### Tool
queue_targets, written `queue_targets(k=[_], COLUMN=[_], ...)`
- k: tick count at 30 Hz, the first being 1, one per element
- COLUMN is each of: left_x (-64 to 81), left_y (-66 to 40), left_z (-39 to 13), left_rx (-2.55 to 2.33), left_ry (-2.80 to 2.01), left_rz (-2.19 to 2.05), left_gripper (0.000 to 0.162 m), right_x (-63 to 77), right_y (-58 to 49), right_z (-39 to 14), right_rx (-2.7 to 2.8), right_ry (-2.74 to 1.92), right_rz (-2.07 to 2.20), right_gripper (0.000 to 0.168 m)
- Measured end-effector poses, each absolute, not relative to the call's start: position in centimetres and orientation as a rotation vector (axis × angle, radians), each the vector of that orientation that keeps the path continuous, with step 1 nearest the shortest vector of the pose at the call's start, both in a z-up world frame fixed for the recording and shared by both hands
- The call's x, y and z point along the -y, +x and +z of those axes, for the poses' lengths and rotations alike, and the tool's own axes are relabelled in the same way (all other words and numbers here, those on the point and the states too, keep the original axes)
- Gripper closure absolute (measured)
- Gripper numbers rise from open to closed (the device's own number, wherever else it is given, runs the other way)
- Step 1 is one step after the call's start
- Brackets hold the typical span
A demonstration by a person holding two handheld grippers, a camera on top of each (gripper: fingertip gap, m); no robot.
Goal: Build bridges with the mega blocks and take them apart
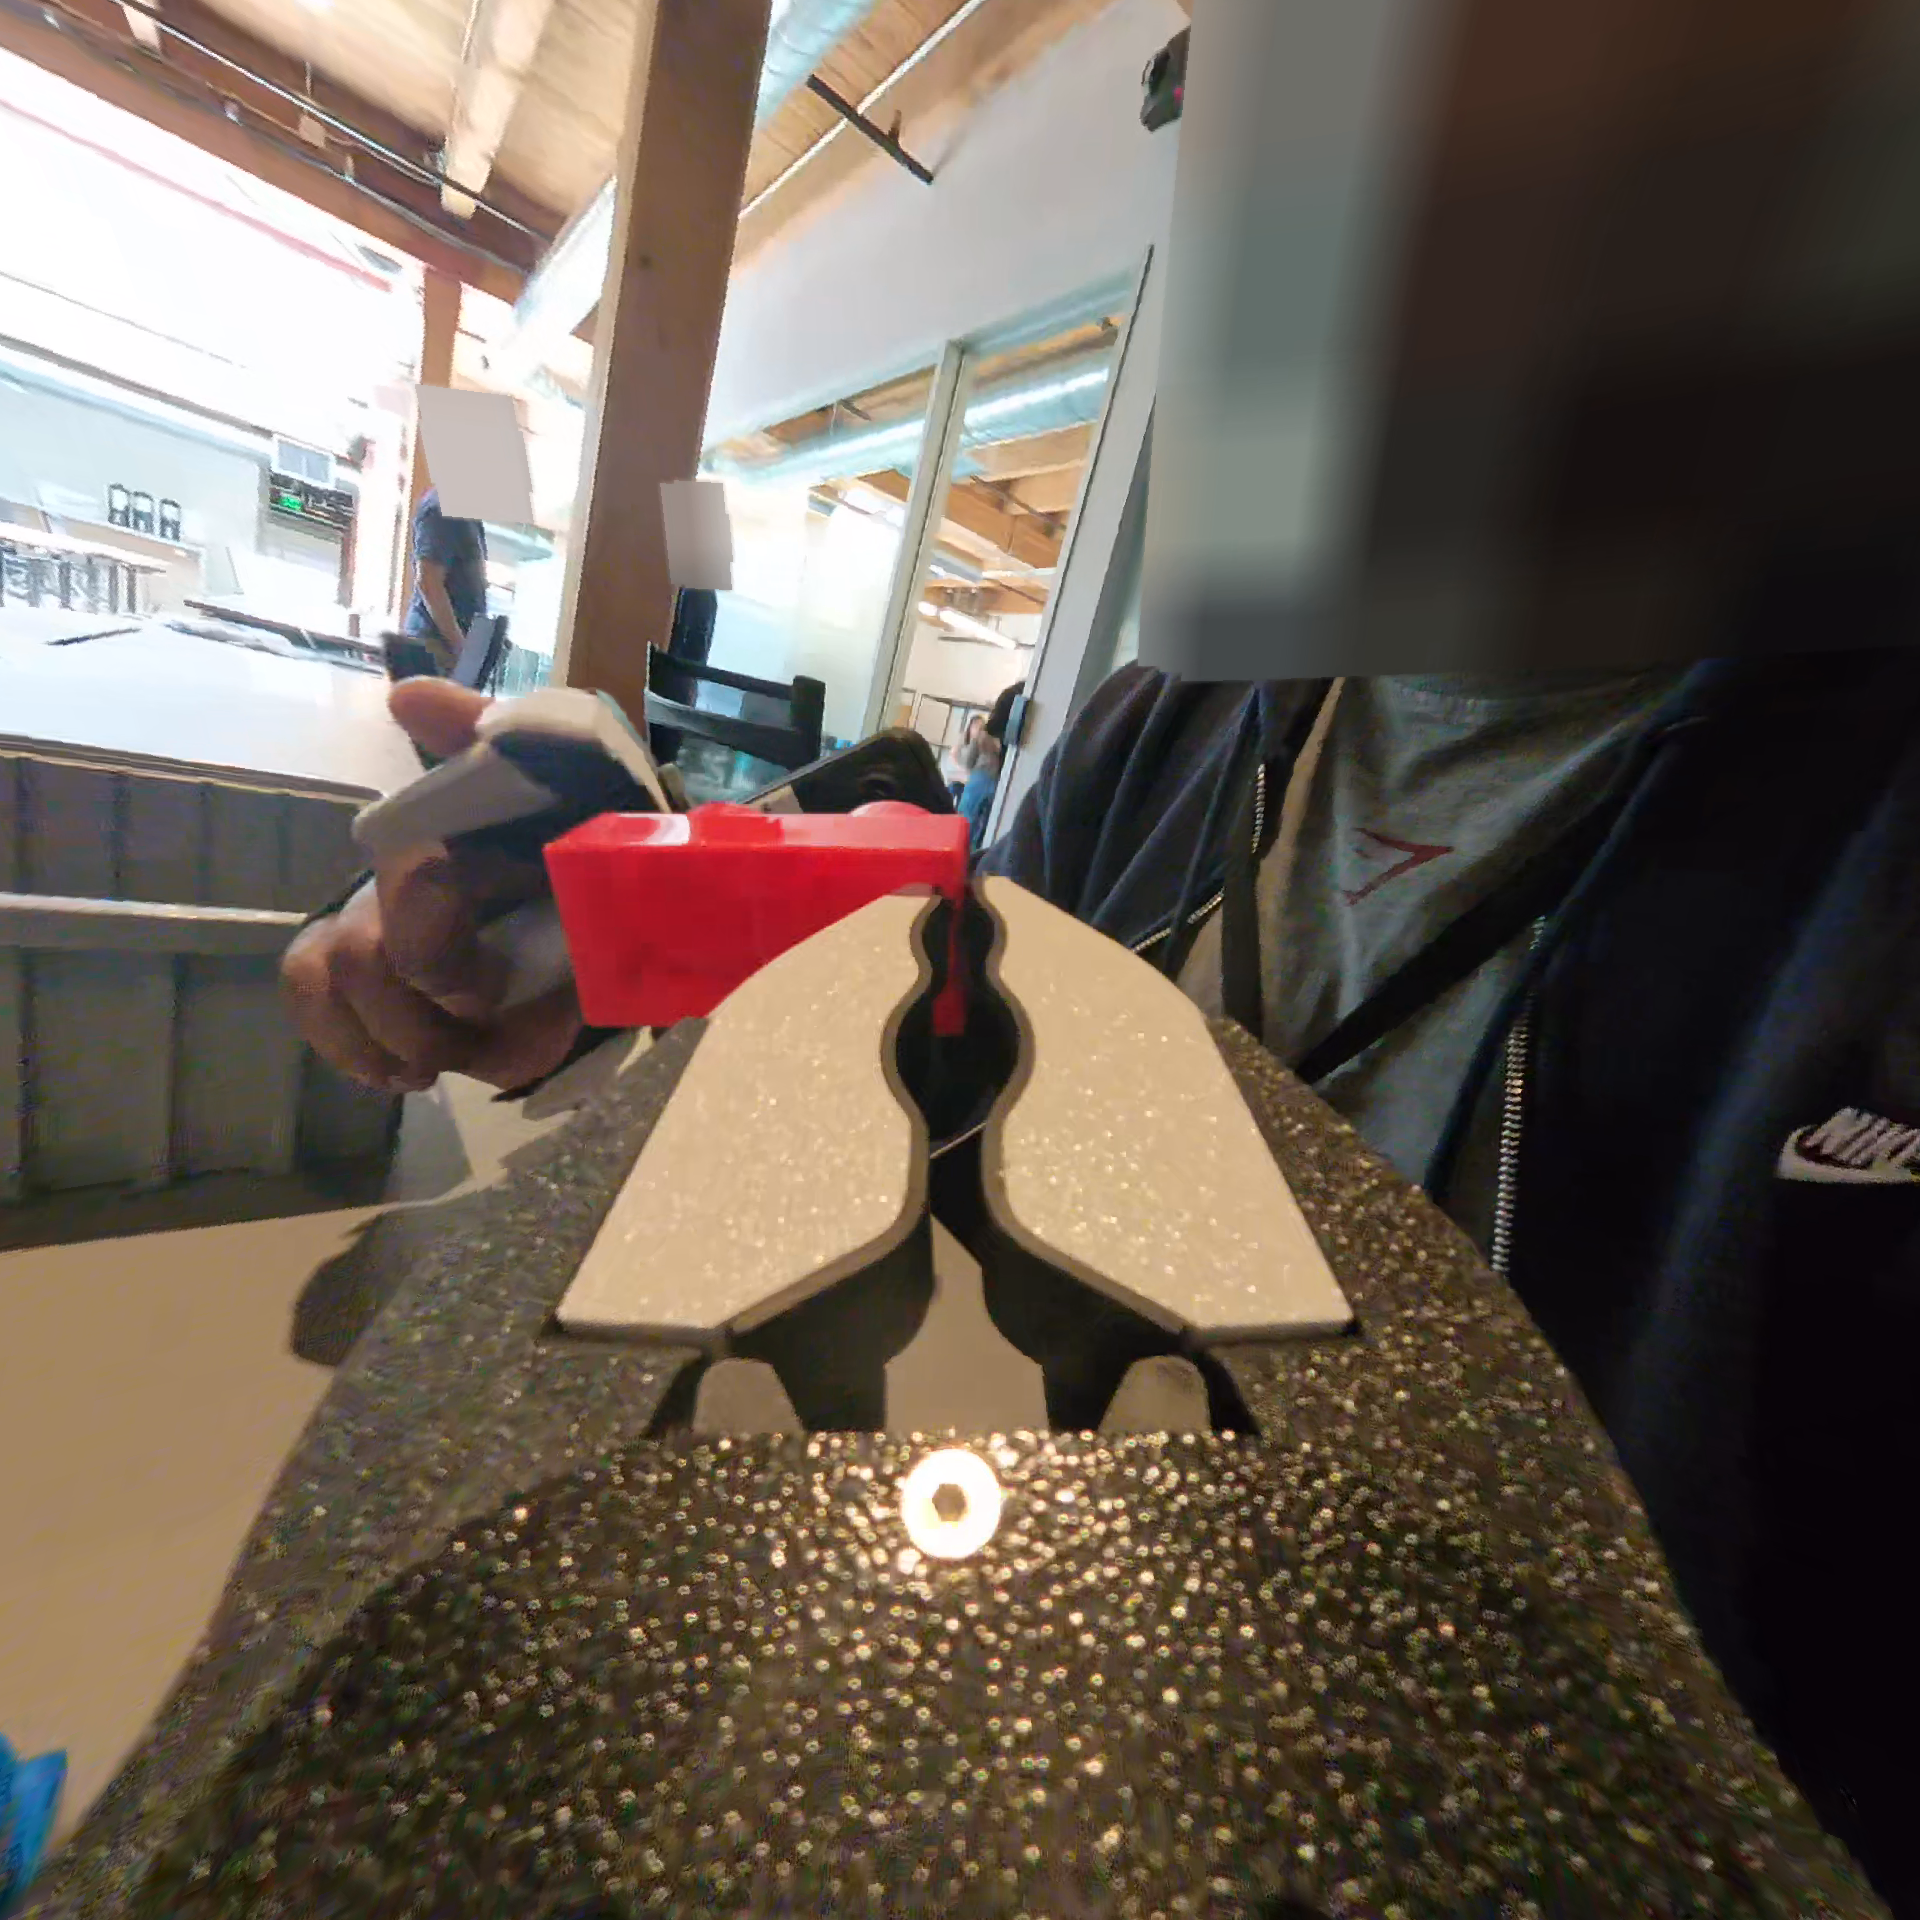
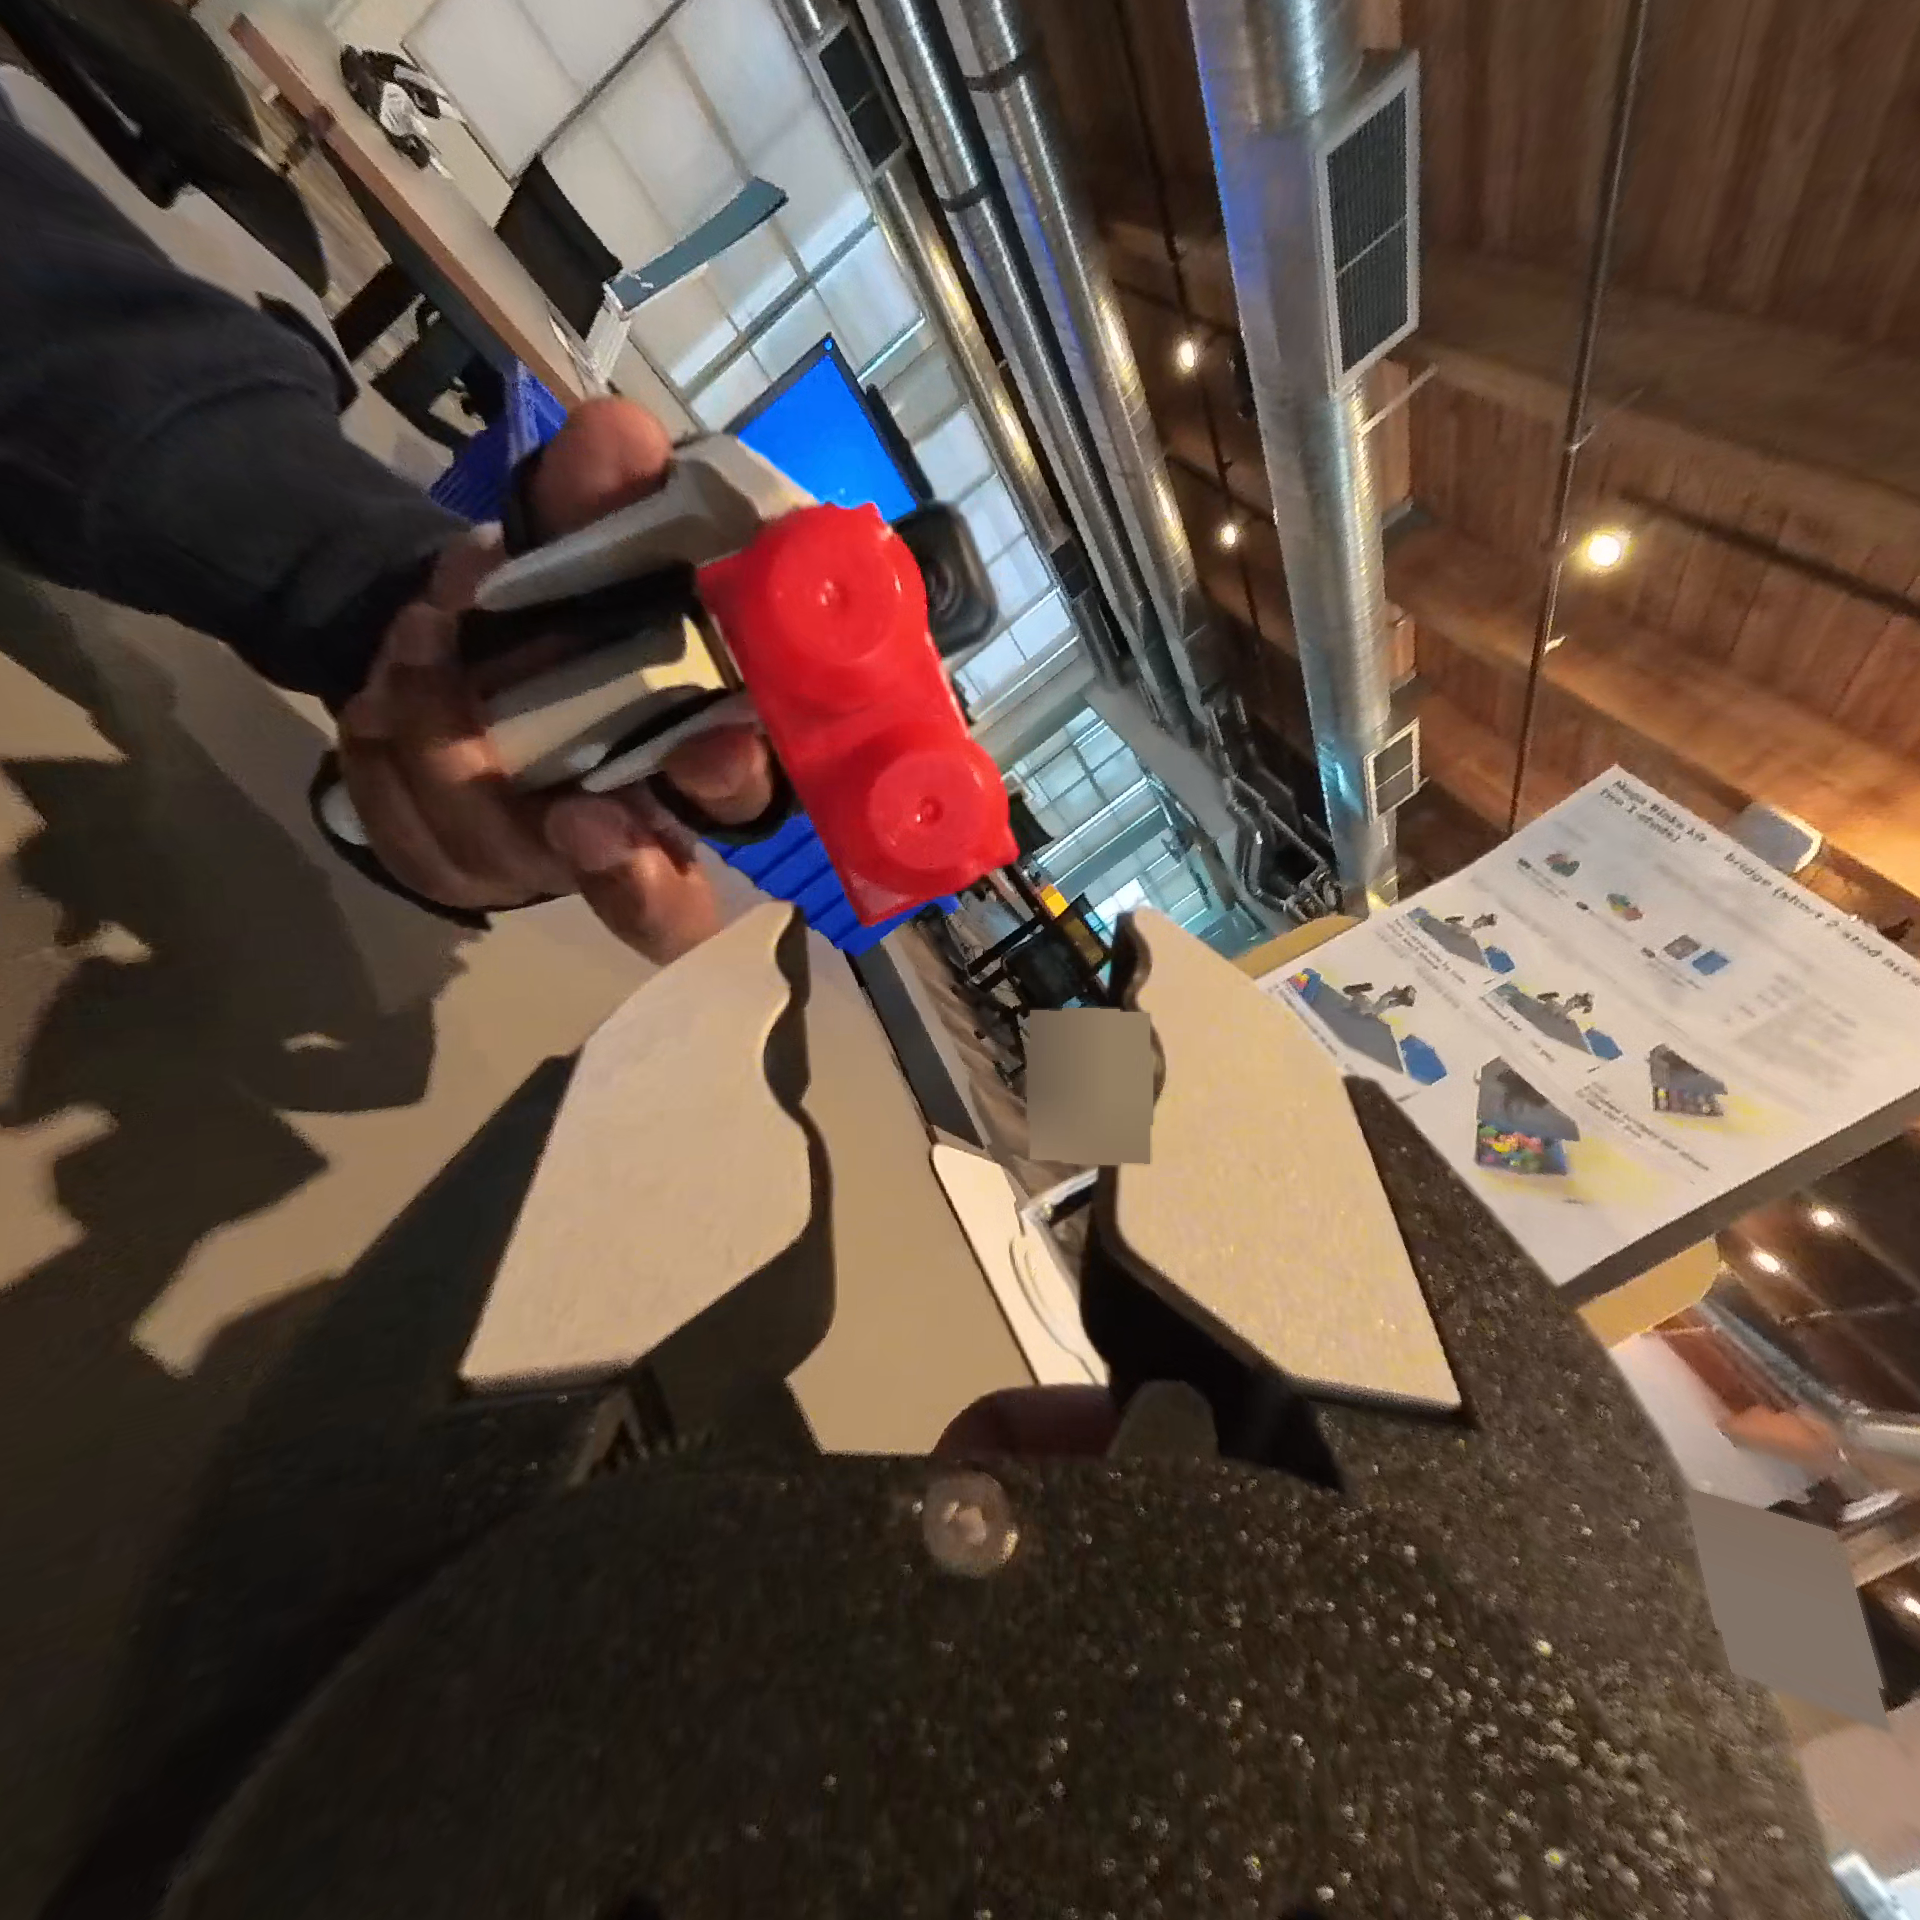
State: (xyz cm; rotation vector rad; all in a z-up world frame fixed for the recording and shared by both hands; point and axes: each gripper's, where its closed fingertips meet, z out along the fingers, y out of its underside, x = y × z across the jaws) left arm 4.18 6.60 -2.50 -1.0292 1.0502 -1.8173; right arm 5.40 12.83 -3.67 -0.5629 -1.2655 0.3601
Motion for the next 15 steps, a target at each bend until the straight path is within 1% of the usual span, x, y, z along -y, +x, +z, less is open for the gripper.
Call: queue_targets(k=[6,8,10,12,13,14,15], left_x=[-6.2,-6.1,-6.1,-6.3,-6.7,-7.2,-7.6], left_y=[4.6,4.9,5.1,5.0,5.0,4.9,4.7], left_z=[-3.5,-3.6,-3.6,-3.6,-3.7,-4.0,-4.4], left_rx=[-1.034,-1.032,-1.023,-1.011,-1.006,-1.009,-1.031], left_ry=[-1.067,-1.073,-1.075,-1.090,-1.114,-1.153,-1.194], left_rz=[-1.912,-1.943,-1.969,-1.940,-1.887,-1.809,-1.716], left_gripper=[0.159,0.159,0.159,0.158,0.154,0.140,0.132], right_x=[-11.5,-11.1,-10.8,-10.8,-11.0,-11.1,-11.4], right_y=[4.4,4.2,4.2,4.2,4.2,4.2,4.2], right_z=[-4.7,-4.9,-5.0,-5.2,-5.3,-5.4,-5.5], right_rx=[1.324,1.340,1.353,1.373,1.383,1.389,1.395], right_ry=[-0.508,-0.493,-0.486,-0.508,-0.530,-0.558,-0.601], right_rz=[0.333,0.333,0.340,0.343,0.357,0.380,0.403], right_gripper=[0.116,0.121,0.129,0.130,0.131,0.131,0.131])
